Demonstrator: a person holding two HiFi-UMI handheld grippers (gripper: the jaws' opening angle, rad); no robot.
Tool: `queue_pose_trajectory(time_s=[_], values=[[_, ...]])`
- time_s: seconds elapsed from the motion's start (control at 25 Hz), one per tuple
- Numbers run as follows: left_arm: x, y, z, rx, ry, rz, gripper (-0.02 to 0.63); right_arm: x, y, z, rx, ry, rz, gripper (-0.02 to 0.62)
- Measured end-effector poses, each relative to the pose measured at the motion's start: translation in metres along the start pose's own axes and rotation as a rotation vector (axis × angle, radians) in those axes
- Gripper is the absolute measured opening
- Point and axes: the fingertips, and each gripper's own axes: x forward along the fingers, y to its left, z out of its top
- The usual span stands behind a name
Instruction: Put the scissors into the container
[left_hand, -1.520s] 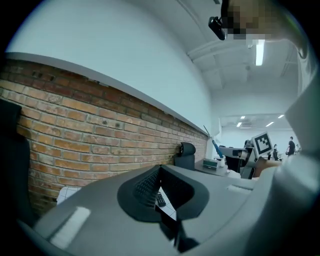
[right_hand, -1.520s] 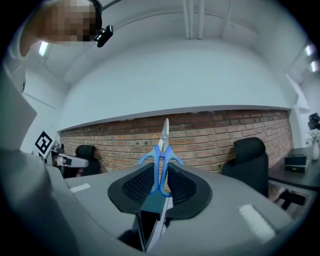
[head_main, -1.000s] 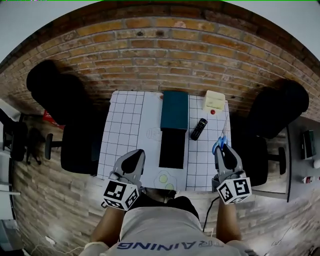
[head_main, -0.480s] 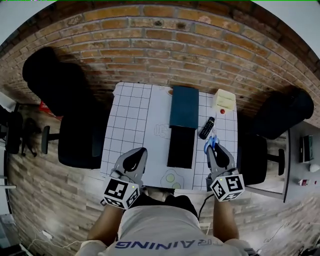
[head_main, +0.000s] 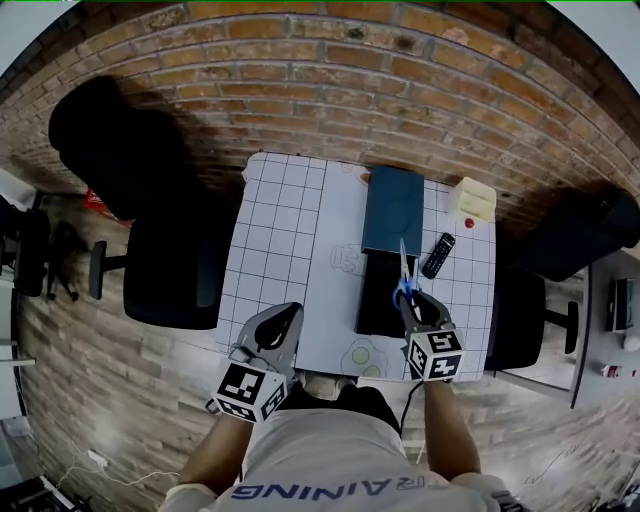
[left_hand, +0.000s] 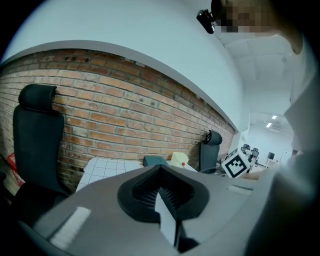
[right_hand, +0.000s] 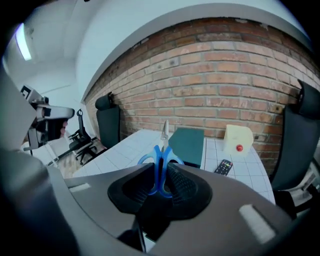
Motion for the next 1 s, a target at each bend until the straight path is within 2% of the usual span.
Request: queue_pose_trajectory(time_s=[0.2, 0.52, 0.8, 1.0], values=[[-0.008, 0.016, -0.002, -0.025, -0.007, 0.044, 0.002, 0.033, 0.001, -0.043, -0.025, 0.165, -0.013, 0.101], [-0.018, 0.031, -0.016, -0.059, 0.002, 0.084, 0.002, 0.057, 0.003, -0.098, -0.044, 0.36, -0.03, 0.101], [-0.019, 0.041, -0.017, -0.06, 0.003, 0.097, 0.002, 0.073, 0.007, -0.108, -0.12, 0.464, -0.046, 0.103], [-0.022, 0.053, -0.01, -0.058, -0.008, 0.124, 0.002, 0.081, 0.008, -0.112, -0.139, 0.54, -0.05, 0.103]])
